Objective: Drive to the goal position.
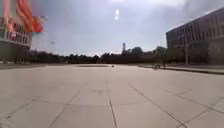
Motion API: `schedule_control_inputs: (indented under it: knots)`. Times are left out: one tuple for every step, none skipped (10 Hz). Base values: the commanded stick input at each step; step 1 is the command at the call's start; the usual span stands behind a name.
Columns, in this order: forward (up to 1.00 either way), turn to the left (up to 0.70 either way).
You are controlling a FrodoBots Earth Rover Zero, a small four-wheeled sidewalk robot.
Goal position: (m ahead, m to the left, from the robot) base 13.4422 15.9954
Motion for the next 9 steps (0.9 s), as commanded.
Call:
schedule_control_inputs:
  knots:
    - [0.70, -0.02]
    - [0.70, -0.02]
    - [0.70, -0.02]
    - [0.70, -0.02]
    - [0.70, -0.02]
    - [0.70, -0.02]
    - [0.70, -0.02]
    - [0.70, -0.02]
    - [0.70, -0.02]
